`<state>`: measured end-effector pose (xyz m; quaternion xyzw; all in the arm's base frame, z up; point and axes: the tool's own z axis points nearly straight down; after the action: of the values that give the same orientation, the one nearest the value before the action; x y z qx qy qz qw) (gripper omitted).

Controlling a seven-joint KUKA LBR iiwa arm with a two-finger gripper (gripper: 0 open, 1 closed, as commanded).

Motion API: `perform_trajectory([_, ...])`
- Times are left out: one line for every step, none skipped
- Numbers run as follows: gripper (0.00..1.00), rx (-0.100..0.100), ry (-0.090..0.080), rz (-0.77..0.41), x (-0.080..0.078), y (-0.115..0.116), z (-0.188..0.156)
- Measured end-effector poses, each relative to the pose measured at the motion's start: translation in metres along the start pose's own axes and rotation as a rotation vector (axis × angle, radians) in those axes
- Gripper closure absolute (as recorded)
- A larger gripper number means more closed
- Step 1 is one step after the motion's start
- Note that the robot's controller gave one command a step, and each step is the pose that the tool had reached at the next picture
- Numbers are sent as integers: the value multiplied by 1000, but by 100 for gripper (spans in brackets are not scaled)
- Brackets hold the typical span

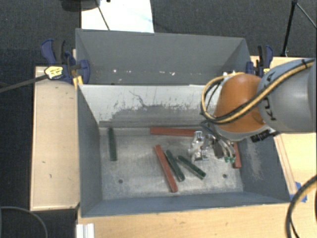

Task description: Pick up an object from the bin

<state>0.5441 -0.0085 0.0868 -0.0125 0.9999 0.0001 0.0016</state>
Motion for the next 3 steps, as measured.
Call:
perform_trajectory([100, 0, 1, 0, 0, 0, 0])
perform_trajectory([0, 0, -2, -597, -1, 1, -3])
perform_trajectory([0, -1, -2, -611, -1, 1, -3])
